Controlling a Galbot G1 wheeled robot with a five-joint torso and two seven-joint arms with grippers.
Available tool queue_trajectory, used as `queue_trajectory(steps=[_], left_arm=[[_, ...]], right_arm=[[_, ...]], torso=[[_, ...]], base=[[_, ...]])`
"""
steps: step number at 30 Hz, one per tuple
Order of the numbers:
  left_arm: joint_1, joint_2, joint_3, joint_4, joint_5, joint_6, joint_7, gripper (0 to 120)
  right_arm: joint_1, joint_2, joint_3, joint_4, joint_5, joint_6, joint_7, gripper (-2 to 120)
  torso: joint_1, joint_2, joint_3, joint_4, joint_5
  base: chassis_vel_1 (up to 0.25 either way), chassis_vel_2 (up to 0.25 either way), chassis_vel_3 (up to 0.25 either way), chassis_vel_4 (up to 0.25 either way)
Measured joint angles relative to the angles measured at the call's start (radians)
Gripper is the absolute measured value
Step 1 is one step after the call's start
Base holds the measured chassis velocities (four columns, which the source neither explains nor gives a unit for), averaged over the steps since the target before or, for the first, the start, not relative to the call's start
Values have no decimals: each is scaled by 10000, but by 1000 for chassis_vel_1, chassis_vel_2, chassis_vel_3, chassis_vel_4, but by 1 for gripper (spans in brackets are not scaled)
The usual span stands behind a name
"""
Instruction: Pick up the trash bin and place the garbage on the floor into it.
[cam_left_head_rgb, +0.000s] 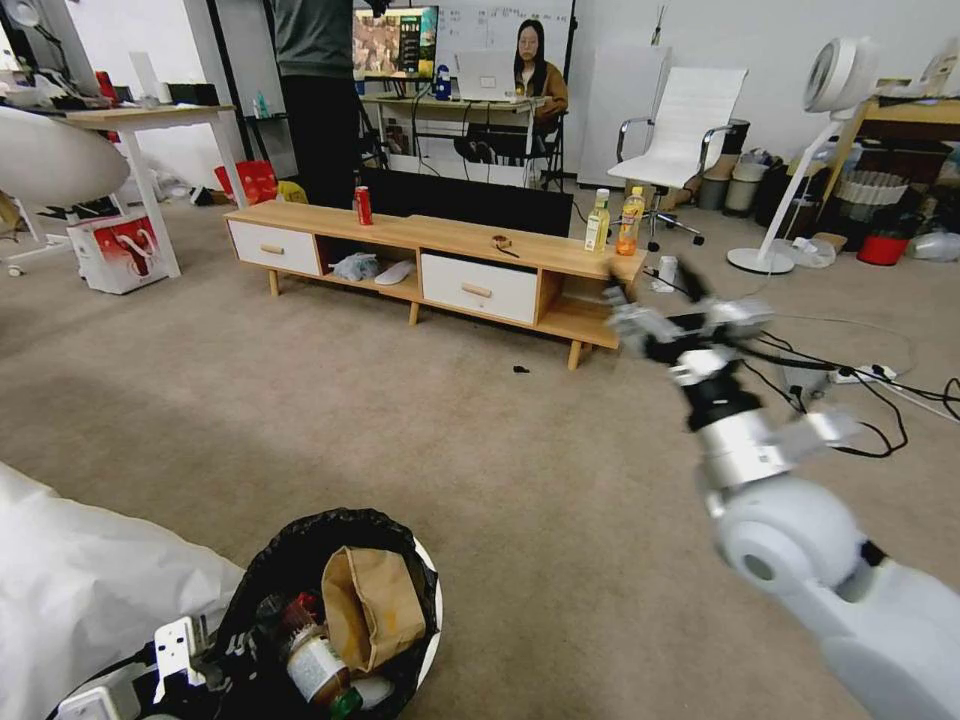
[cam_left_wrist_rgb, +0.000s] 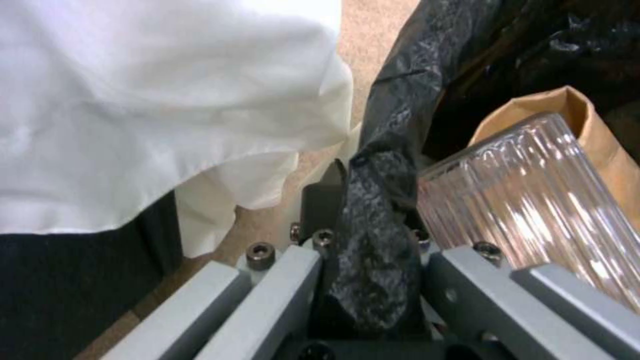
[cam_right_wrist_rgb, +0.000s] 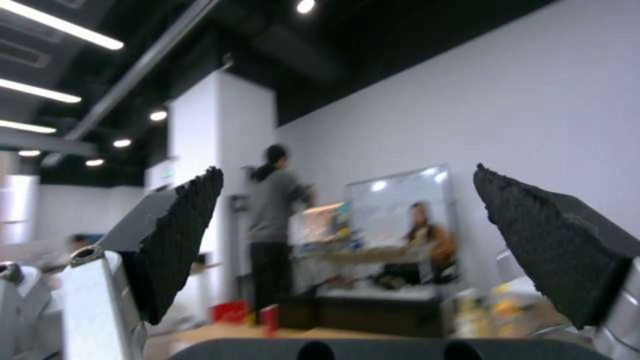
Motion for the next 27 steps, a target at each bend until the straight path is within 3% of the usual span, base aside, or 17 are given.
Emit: queue_trajectory(steps=[3, 7, 9, 17, 18, 20, 27], left_arm=[[76, -209, 38, -121, 330, -103, 111, 1], [138, -319, 64, -180, 493, -163, 165, 1], [176, -405, 69, -214, 681, -236, 223, 1], [231, -430, 109, -170, 993, -378, 321, 1], [263, -430, 142, -152, 1051, -408, 361, 1], [270, -434, 155, -150, 1054, -410, 366, 1], [256, -447, 255, -86, 1076, -432, 371, 1]], right_arm=[[-1217, 482, 1657, 355, -1048, -162, -403, 96], [-2142, 810, 2267, 608, -1850, -140, -567, 97], [-3240, 1134, 2655, 786, -2631, 34, -697, 97], [-4852, 1882, 2796, 992, -4124, 392, -824, 96], [-5350, 2322, 2588, 956, -4931, 422, -775, 96], [-5509, 2518, 2492, 902, -5287, 431, -732, 96], [-6348, 3410, 1880, 570, -6823, 26, -479, 96]], torso=[[0, 0, 0, -5, -1], [-1, 1, 0, -5, -5], [0, 0, -1, -6, -1], [0, 1, -1, -6, -4], [-1, 0, 0, -5, -3], [-1, 1, -1, -1, -7], [0, 0, 0, -4, -3]], base=[[0, 0, 0, 0], [0, 0, 0, 0], [0, 0, 0, 0], [0, 0, 0, 0], [0, 0, 0, 0], [0, 0, 0, 0], [0, 0, 0, 0]])
